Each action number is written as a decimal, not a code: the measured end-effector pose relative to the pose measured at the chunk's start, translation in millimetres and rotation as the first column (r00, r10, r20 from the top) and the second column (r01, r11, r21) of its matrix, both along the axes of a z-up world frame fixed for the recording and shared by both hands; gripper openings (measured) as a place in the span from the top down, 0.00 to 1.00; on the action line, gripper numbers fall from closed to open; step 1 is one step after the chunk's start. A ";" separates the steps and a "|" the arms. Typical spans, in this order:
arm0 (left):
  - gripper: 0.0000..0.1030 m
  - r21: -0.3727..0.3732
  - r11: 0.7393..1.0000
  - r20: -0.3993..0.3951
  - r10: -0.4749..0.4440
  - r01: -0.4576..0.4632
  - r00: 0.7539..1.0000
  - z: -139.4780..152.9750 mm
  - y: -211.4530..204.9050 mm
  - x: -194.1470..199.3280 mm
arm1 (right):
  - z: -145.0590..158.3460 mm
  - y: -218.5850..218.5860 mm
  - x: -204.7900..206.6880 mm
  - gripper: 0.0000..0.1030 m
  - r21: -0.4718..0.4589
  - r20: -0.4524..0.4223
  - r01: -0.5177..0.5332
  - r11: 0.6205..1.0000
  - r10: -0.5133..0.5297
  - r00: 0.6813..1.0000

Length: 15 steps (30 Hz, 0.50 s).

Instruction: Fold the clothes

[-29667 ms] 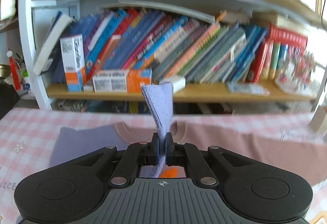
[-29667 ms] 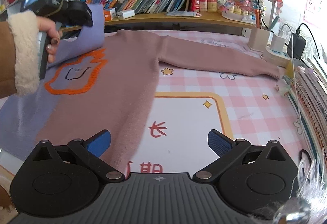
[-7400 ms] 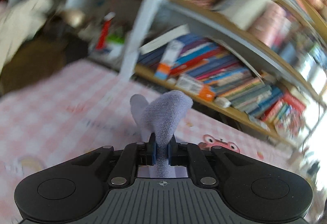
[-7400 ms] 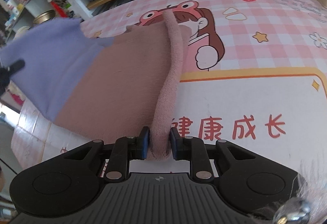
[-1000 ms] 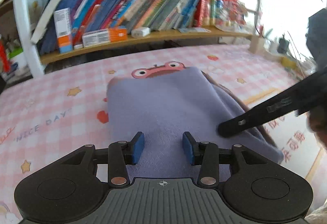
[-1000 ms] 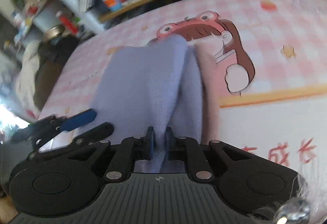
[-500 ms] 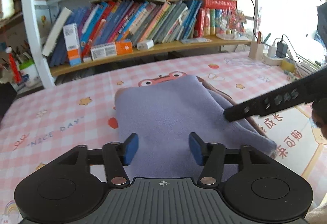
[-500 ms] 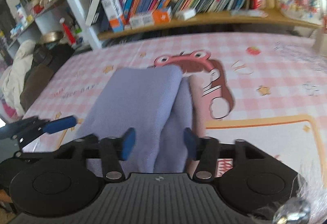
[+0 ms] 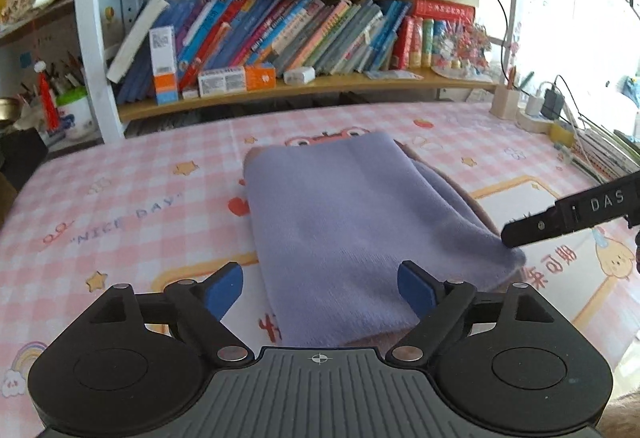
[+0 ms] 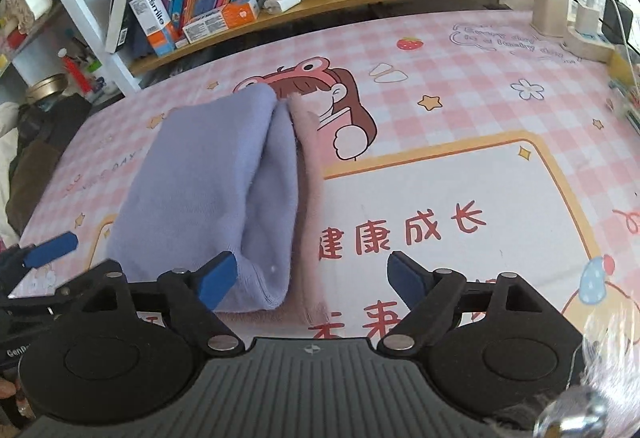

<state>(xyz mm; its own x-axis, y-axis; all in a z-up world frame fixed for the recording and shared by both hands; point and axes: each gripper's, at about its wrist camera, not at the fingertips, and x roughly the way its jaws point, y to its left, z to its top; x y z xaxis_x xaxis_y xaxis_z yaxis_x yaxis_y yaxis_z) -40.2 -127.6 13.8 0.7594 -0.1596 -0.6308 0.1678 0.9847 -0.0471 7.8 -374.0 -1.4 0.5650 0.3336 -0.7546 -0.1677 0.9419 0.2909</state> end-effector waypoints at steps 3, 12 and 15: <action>0.07 -0.143 0.989 -0.091 0.029 -0.042 0.995 -3.1 17.2 8.7 | -3.7 -4.8 2.3 0.19 0.037 -0.021 0.010 0.999 -0.009 1.000; 0.10 -0.551 0.782 -0.294 0.144 -0.291 0.945 -39.9 83.1 54.2 | -32.6 -15.0 39.3 0.19 0.266 -0.217 0.041 0.963 0.019 0.976; 0.11 -0.590 0.747 -0.324 0.131 -0.308 0.937 -49.7 84.0 65.5 | -37.4 -16.2 50.6 0.21 0.320 -0.250 0.034 0.947 0.050 0.967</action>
